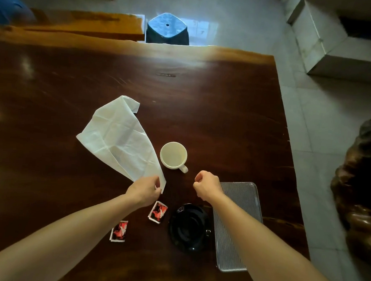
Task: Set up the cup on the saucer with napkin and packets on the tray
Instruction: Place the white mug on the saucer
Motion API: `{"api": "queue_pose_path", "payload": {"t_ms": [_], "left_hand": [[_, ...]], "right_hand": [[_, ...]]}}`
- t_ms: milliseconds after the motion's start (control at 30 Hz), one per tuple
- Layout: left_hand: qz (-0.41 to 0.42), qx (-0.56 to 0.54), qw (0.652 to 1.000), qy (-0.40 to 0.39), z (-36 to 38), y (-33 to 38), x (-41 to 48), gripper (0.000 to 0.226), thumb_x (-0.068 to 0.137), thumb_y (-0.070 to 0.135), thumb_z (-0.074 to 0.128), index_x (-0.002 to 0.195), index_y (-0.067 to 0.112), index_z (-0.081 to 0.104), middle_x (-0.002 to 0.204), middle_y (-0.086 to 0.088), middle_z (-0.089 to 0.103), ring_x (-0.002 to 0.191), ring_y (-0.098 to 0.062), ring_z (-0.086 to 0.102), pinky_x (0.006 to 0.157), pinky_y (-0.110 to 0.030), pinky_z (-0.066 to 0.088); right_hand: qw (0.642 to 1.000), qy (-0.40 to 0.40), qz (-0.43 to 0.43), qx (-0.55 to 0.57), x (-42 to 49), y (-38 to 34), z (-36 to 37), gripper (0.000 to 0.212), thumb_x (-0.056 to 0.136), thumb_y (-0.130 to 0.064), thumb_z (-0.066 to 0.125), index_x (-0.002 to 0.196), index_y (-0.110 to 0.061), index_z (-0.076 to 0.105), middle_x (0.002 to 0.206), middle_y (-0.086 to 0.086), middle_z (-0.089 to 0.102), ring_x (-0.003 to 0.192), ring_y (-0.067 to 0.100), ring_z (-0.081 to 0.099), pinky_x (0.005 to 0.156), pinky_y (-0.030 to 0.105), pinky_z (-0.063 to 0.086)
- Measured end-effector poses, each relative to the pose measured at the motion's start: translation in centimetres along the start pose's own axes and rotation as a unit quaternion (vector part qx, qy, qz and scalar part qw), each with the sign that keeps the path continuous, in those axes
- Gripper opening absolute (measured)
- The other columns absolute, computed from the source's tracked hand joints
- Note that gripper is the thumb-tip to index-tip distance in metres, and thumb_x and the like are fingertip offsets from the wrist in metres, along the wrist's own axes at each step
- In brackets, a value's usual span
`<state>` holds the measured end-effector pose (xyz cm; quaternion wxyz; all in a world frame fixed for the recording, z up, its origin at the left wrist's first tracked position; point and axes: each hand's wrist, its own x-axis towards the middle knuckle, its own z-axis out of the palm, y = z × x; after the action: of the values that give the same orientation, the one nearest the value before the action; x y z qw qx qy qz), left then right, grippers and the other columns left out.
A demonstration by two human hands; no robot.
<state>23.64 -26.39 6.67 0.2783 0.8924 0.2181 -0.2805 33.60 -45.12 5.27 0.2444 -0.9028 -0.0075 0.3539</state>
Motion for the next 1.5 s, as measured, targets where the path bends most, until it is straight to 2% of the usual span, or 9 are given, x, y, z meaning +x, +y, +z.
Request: {"api": "queue_pose_path", "payload": {"t_ms": [200, 300, 433, 667, 833, 1000, 1100, 1167, 1500], "left_hand": [[0.002, -0.042, 0.999, 0.014, -0.1, -0.4, 4.0, 0.018, 0.096, 0.027, 0.055, 0.107, 0.015, 0.061, 0.100, -0.007, 0.068, 0.090, -0.024, 0.064, 0.083, -0.042, 0.056], [-0.003, -0.079, 0.996, 0.037, 0.0, -0.4, 5.8, 0.023, 0.096, 0.025, 0.057, 0.115, 0.013, 0.056, 0.100, -0.006, 0.066, 0.090, -0.023, 0.063, 0.082, -0.041, 0.055], [-0.029, -0.125, 0.991, 0.045, 0.4, -0.4, 7.8, 0.036, 0.094, 0.024, 0.061, 0.125, 0.011, 0.048, 0.098, -0.004, 0.066, 0.089, -0.023, 0.062, 0.080, -0.039, 0.052], [-0.048, -0.166, 0.983, 0.062, 1.5, -0.7, 10.4, 0.049, 0.088, 0.019, 0.069, 0.128, 0.012, 0.042, 0.101, -0.003, 0.062, 0.092, -0.021, 0.061, 0.078, -0.037, 0.051], [-0.016, -0.190, 0.978, 0.083, 1.9, -0.7, 11.1, 0.062, 0.077, 0.007, 0.076, 0.126, 0.014, 0.038, 0.111, -0.003, 0.055, 0.098, -0.016, 0.054, 0.077, -0.029, 0.044], [0.037, -0.215, 0.969, 0.113, 2.0, -0.5, 11.6, 0.075, 0.068, 0.007, 0.085, 0.127, 0.014, 0.039, 0.116, -0.002, 0.048, 0.105, -0.014, 0.050, 0.081, -0.024, 0.041], [0.050, -0.229, 0.965, 0.120, 2.0, -0.4, 11.5, 0.077, 0.065, 0.005, 0.086, 0.126, 0.014, 0.040, 0.115, 0.001, 0.046, 0.105, -0.014, 0.049, 0.081, -0.023, 0.043], [0.059, -0.236, 0.962, 0.125, 2.0, -0.4, 11.3, 0.077, 0.064, 0.005, 0.087, 0.126, 0.014, 0.041, 0.114, 0.003, 0.046, 0.104, -0.013, 0.049, 0.078, -0.014, 0.041], [0.089, -0.273, 0.949, 0.128, 1.5, 0.2, 9.8, 0.080, 0.064, 0.009, 0.088, 0.130, 0.015, 0.044, 0.112, 0.006, 0.051, 0.101, -0.010, 0.052, 0.075, -0.009, 0.038]], "right_hand": [[1.000, 0.011, 0.001, -0.011, 4.2, -1.3, 0.1, 0.024, 0.085, -0.016, 0.058, 0.107, -0.022, 0.063, 0.109, 0.006, 0.066, 0.099, 0.025, 0.063, 0.084, 0.036, 0.055], [1.000, 0.014, 0.007, 0.002, 6.4, -1.8, 0.1, 0.027, 0.087, -0.011, 0.057, 0.112, -0.021, 0.060, 0.106, 0.005, 0.065, 0.095, 0.023, 0.062, 0.077, 0.034, 0.052], [1.000, 0.006, 0.002, 0.016, 8.7, -2.4, 0.2, 0.041, 0.085, -0.001, 0.057, 0.123, -0.018, 0.056, 0.098, 0.001, 0.063, 0.094, 0.021, 0.062, 0.082, 0.038, 0.057], [0.998, -0.035, -0.037, 0.021, 11.6, -3.2, 1.0, 0.070, 0.079, 0.007, 0.064, 0.140, -0.024, 0.049, 0.105, 0.005, 0.063, 0.092, 0.021, 0.061, 0.057, 0.026, 0.049], [0.994, -0.078, -0.073, 0.035, 12.4, -3.7, 1.3, 0.082, 0.078, -0.007, 0.078, 0.148, -0.031, 0.041, 0.110, 0.005, 0.061, 0.094, 0.023, 0.065, 0.086, 0.044, 0.058], [0.985, -0.118, -0.117, 0.046, 12.4, -3.6, 1.0, 0.093, 0.076, -0.004, 0.078, 0.152, -0.033, 0.033, 0.122, 0.008, 0.056, 0.098, 0.025, 0.065, 0.093, 0.049, 0.055], [0.981, -0.118, -0.149, 0.036, 12.0, -3.5, 1.3, 0.096, 0.075, -0.006, 0.078, 0.153, -0.032, 0.029, 0.134, 0.007, 0.053, 0.115, 0.024, 0.057, 0.101, 0.048, 0.050], [0.980, -0.117, -0.157, 0.034, 11.8, -3.5, 1.7, 0.098, 0.075, -0.009, 0.080, 0.154, -0.033, 0.025, 0.138, 0.006, 0.051, 0.126, 0.023, 0.050, 0.106, 0.048, 0.046], [0.981, -0.076, -0.162, 0.068, 9.2, -3.4, 2.3, 0.087, 0.080, -0.015, 0.080, 0.148, -0.031, 0.027, 0.128, 0.005, 0.054, 0.113, 0.018, 0.055, 0.093, 0.038, 0.052]]}}
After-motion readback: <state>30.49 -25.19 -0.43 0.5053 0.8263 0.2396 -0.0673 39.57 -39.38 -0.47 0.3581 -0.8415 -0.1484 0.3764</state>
